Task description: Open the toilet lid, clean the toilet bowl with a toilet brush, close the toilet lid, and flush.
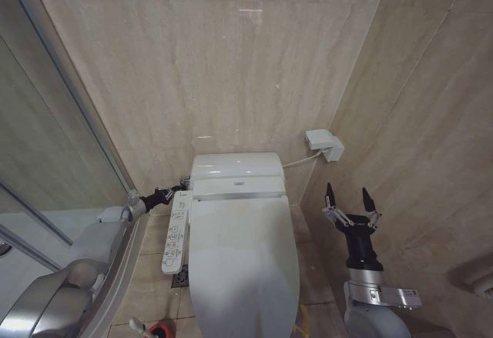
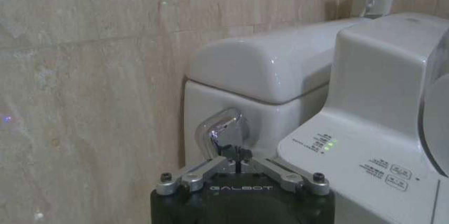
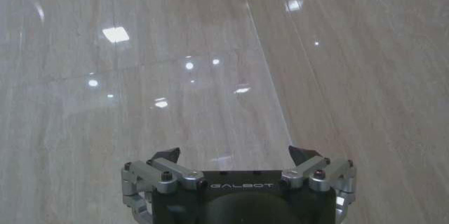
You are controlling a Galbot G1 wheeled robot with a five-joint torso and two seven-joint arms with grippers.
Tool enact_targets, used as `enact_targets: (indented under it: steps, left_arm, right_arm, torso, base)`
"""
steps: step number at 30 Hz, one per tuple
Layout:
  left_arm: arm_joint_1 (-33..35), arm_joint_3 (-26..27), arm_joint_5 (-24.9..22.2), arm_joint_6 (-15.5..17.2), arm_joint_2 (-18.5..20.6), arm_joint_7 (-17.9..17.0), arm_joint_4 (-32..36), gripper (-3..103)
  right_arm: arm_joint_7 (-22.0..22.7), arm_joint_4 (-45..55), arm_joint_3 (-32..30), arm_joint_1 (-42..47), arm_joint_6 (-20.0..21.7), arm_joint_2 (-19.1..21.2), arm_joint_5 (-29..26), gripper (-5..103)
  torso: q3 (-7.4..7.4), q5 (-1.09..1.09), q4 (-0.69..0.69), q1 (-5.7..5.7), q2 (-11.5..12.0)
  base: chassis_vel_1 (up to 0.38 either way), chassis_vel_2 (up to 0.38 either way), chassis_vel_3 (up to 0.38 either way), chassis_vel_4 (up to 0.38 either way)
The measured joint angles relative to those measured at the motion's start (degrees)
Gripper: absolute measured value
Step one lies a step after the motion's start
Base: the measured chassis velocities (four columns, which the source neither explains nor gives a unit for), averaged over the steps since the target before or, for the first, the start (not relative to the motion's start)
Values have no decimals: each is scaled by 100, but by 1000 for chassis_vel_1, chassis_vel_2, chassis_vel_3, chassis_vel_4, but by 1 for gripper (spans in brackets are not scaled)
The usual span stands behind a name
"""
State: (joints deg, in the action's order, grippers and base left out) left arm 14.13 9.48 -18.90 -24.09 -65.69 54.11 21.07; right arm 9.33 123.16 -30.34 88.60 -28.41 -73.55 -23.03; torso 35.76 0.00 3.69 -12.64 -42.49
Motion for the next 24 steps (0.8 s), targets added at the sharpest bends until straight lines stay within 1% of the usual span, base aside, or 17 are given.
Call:
enact_targets:
  steps: [24]
  left_arm:
    - [-9, -19, 5, 5, 7, 11, -12, 0]
  right_arm:
    - [-4, -1, -10, -5, -4, 42, -1, 100]
  torso:
    - [0, 0, -2, 0, 0]
  base:
    - [0, 0, 0, 0]
